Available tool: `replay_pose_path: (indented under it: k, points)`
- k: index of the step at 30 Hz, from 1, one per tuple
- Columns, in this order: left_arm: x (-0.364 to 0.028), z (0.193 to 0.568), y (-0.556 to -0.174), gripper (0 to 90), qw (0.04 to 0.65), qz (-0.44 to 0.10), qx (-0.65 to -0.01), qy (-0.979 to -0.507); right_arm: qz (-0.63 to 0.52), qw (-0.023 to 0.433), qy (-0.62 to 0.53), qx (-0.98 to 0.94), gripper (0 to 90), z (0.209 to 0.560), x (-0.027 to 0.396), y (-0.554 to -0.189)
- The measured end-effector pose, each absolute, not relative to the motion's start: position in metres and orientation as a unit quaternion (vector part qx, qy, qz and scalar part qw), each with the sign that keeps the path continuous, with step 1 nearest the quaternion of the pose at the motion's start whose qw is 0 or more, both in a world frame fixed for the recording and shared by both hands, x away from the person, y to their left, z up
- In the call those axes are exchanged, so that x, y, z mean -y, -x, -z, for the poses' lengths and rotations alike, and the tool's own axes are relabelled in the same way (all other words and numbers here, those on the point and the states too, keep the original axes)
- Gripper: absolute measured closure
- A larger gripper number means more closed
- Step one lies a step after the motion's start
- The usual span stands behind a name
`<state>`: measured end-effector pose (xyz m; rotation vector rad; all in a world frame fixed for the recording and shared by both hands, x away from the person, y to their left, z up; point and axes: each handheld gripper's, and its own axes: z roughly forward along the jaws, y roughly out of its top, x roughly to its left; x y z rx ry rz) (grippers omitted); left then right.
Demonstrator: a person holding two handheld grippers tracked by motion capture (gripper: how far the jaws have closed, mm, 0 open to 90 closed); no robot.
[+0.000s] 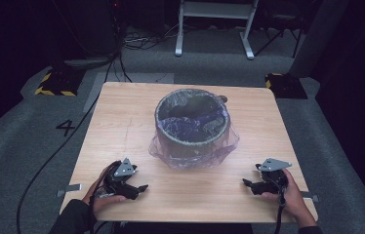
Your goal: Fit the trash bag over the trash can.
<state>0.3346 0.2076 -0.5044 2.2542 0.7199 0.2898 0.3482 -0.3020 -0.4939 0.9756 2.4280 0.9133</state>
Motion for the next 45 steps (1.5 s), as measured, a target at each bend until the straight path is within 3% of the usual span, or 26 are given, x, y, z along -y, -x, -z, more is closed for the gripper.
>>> replay_pose_path:
  k: [20, 45]
  points:
    - [-0.207, 0.504, -0.334, 15.0, 0.37, -0.114, -0.282, -0.878, -0.364, 0.175, -0.39, -0.828, 14.4, 0.504, 0.327, -0.338]
    - [-0.207, 0.504, -0.334, 15.0, 0.37, -0.114, -0.283, -0.878, -0.348, 0.205, -0.46, -0.791, 14.4, 0.504, 0.368, -0.337]
